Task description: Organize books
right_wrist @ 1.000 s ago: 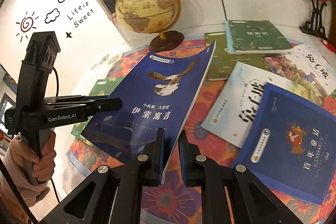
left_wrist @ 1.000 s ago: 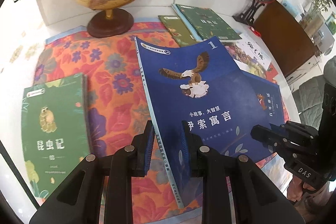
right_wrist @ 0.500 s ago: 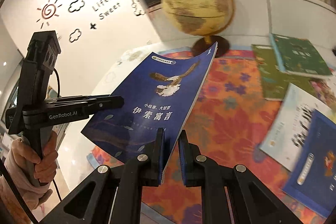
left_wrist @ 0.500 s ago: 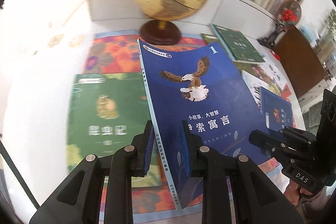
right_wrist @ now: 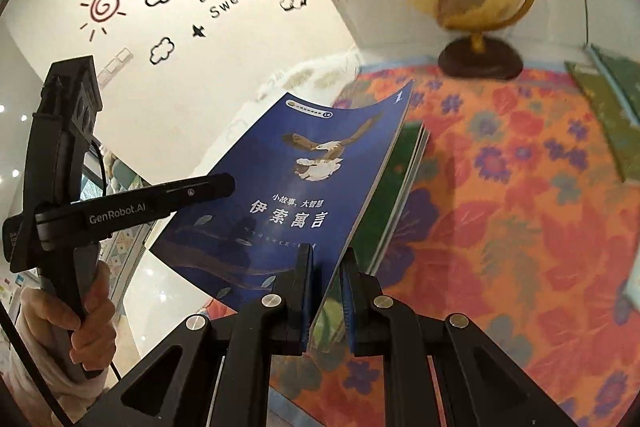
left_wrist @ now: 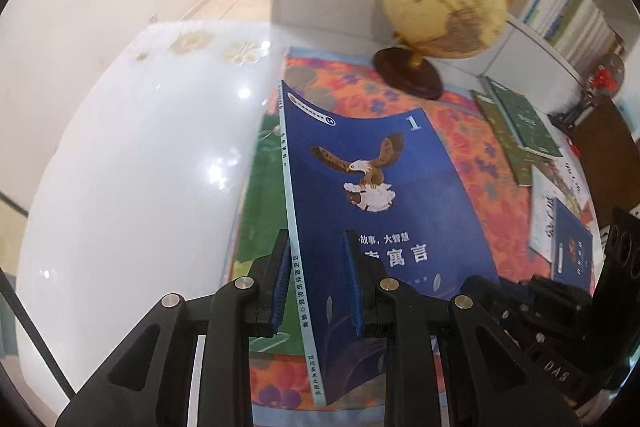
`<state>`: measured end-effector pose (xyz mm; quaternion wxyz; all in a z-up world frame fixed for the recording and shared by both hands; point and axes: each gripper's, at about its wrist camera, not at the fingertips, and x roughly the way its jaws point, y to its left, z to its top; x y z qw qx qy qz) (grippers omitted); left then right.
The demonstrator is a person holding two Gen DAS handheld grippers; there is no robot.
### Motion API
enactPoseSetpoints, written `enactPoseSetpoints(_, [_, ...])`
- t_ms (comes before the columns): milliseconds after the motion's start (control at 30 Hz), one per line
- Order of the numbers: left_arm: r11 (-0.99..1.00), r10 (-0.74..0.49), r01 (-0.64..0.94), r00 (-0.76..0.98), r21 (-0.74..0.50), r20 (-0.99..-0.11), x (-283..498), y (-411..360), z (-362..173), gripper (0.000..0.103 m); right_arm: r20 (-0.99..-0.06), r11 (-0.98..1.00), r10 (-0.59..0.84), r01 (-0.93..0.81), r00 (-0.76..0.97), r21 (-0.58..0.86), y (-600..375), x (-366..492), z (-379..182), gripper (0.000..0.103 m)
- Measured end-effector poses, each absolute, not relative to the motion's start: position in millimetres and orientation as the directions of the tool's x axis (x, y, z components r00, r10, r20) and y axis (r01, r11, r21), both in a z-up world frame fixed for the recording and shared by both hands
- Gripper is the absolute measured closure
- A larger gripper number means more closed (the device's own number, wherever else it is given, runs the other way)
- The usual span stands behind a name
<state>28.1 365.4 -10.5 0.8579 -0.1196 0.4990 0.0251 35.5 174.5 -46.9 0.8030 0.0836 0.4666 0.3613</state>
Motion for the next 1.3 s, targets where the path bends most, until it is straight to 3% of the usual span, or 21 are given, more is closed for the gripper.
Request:
enactPoseSetpoints(933, [0.956, -0.043, -0.253, 0.391, -0.152, -0.919, 40, 391, -61, 0.077, -0.766, 0.781, 0.598, -0.386, 0.236, 0.491, 200, 39, -85, 0.088])
enactPoseSetpoints(1300, [0.961, 0.035, -0.268, 0.362, -0.069, -0.931, 43, 389, -64, 0.071, -0.756, 0.785, 0.607, -0.335, 0.247, 0.521, 199, 38, -88, 0.085])
